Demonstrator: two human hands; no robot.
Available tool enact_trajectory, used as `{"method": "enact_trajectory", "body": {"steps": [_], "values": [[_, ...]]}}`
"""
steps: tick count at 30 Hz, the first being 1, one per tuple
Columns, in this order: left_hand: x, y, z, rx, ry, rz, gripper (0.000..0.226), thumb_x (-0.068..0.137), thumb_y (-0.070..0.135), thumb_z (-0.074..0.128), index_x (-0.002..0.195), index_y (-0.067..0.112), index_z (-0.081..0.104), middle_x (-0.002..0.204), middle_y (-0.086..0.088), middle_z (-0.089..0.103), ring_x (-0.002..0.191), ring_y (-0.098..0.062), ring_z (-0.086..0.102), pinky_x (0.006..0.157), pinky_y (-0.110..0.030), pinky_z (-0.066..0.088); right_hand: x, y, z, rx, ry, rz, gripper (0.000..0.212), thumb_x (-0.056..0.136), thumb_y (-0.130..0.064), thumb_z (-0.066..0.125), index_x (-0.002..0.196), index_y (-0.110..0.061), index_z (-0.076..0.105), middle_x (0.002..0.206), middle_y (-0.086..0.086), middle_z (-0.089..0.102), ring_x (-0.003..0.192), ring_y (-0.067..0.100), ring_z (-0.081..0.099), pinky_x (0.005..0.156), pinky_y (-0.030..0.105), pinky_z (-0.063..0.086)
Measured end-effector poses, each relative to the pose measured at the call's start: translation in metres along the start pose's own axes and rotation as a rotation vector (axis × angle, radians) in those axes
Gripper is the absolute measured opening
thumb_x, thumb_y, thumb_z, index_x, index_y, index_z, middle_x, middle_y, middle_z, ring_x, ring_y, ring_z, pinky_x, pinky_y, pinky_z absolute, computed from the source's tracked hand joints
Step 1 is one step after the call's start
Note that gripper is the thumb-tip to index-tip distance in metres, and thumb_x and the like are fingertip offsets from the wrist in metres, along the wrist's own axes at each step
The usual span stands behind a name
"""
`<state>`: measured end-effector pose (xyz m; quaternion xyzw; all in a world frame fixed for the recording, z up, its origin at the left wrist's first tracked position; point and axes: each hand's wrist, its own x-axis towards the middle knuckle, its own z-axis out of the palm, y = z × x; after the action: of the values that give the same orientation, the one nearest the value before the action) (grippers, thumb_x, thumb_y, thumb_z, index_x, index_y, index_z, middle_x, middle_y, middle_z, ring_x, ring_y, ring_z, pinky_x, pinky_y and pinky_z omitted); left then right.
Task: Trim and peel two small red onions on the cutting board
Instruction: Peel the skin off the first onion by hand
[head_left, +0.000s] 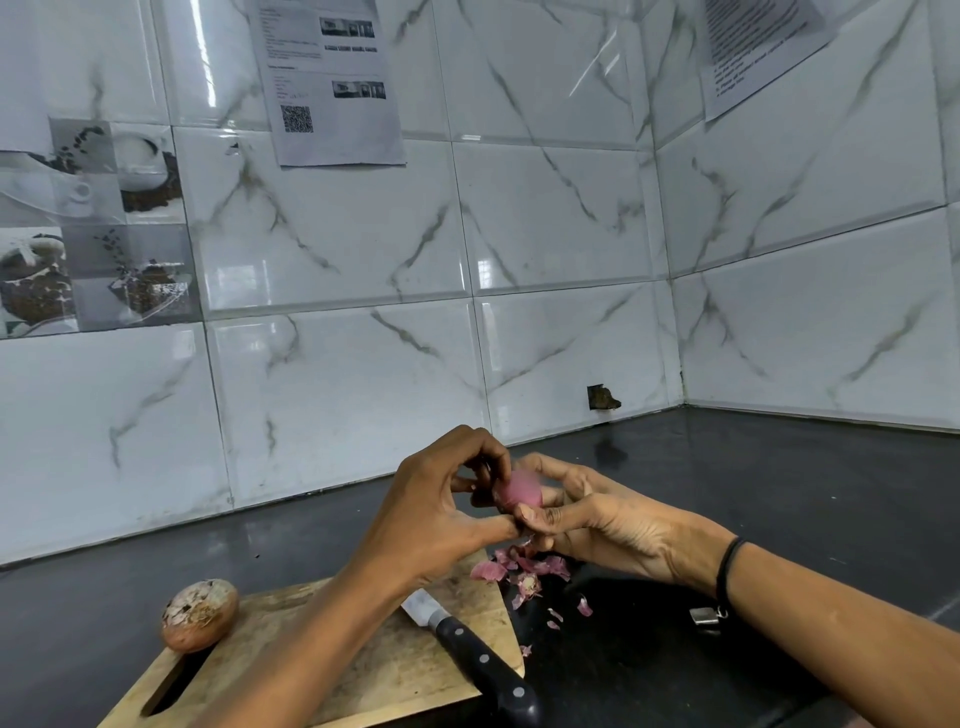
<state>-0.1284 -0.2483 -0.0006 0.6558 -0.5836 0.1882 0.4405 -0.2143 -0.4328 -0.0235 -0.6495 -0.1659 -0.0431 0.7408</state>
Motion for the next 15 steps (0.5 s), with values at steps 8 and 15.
{"method": "enact_trajectory", "body": {"steps": [8, 15], "values": [[0.0005, -0.0019, -0.0015, 0.066, -0.037, 0.02, 0.037, 0.067, 0.021, 0.093, 0.091, 0.028, 0.065, 0.095, 0.014, 0.062, 0.093, -0.011, 0.064, 0.082, -0.019, 0.056, 0.0001, 0.0015, -0.0018, 0.017, -0.027, 0.024, 0.041, 0.094, 0.014, 0.053, 0.128, -0.009, 0.052, 0.089, 0.002, 0.074, 0.079, 0.009, 0.067, 0.07, 0.021, 0.05], [0.0001, -0.0026, -0.0032, 0.099, -0.038, -0.017, 0.027, 0.065, 0.021, 0.093, 0.075, 0.025, 0.068, 0.091, 0.015, 0.065, 0.09, -0.006, 0.066, 0.081, -0.017, 0.055, 0.0013, 0.0041, -0.0039, 0.033, -0.022, 0.043, 0.039, 0.091, 0.009, 0.061, 0.126, -0.009, 0.054, 0.092, 0.004, 0.073, 0.088, 0.014, 0.065, 0.078, 0.024, 0.048]]}}
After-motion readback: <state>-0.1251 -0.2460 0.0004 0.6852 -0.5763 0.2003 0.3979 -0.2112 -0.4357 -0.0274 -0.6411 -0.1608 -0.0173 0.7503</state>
